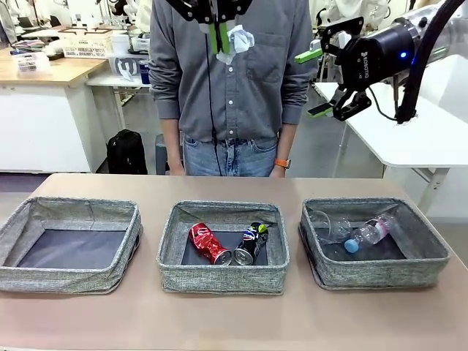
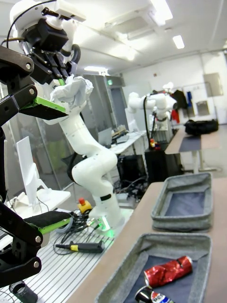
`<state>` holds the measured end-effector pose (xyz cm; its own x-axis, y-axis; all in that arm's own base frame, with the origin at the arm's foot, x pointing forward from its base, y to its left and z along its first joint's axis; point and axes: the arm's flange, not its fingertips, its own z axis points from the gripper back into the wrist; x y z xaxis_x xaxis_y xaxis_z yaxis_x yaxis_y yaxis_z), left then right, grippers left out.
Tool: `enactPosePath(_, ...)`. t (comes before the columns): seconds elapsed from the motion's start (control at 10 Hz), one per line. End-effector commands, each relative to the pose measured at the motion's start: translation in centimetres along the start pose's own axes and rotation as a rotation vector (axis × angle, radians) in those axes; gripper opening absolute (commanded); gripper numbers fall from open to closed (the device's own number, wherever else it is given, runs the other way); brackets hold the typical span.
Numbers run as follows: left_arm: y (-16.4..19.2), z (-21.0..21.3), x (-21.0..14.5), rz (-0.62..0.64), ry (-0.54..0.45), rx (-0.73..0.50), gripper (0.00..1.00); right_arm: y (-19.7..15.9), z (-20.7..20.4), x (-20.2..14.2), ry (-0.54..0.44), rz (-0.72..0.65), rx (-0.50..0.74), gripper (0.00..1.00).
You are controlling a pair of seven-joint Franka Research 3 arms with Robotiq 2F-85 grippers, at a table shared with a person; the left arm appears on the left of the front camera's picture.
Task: Sort the waste into the appropriate baskets.
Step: Pick up the waste item pointed out by the person, then place the picked waste into the Fabric basket indicated by the person.
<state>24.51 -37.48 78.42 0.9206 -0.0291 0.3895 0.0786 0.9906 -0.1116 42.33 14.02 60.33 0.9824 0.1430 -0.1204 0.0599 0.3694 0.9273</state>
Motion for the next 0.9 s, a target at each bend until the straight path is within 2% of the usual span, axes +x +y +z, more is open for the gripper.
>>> enactPosePath(0.0, 0.37, 0.10, -0.37, 0.003, 0.000, -0.001, 0.05, 0.18, 0.18, 0.08, 0.007, 0.021, 0.012, 1.00)
enactPosePath(0.8, 0.37, 0.10, -0.37, 0.003, 0.000, -0.001, 0.05, 0.18, 0.18, 0.08, 0.007, 0.021, 0.012, 1.00)
